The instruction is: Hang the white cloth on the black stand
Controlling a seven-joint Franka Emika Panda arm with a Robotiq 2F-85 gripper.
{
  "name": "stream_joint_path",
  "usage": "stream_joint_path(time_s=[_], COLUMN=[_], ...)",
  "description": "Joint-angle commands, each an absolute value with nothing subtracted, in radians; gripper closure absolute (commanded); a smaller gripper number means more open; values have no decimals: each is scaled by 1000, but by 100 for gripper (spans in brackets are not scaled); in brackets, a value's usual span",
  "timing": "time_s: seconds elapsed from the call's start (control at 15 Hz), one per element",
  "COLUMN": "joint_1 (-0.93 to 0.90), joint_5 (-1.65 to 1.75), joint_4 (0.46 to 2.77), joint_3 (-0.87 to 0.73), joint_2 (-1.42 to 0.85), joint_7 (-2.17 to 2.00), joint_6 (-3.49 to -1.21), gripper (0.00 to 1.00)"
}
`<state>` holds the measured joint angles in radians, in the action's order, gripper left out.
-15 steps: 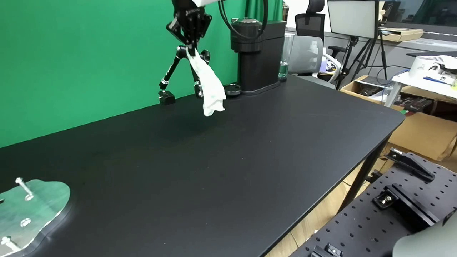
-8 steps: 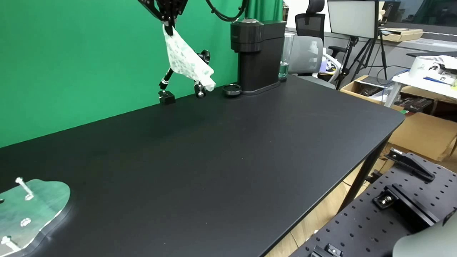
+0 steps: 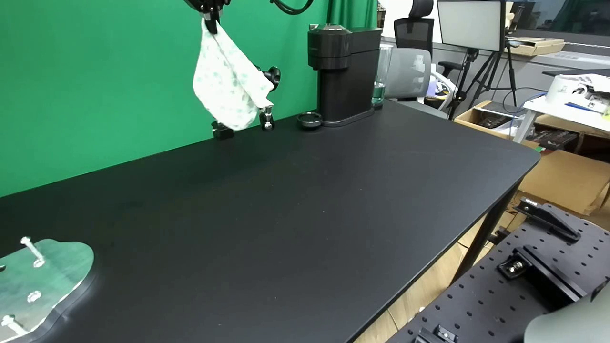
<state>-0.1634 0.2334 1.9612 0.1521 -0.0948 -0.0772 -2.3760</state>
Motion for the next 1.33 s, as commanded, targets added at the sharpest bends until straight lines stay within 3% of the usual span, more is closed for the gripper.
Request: stream_joint_path(time_s=[0.0, 1.27], joint_1=[-174, -118], joint_5=[222, 226], joint_4=[1904, 1971], joint_3=[153, 84], joint_2=[-101, -110], joint_7=[-98, -69], joint_6=[-2302, -2204], gripper=[100, 100])
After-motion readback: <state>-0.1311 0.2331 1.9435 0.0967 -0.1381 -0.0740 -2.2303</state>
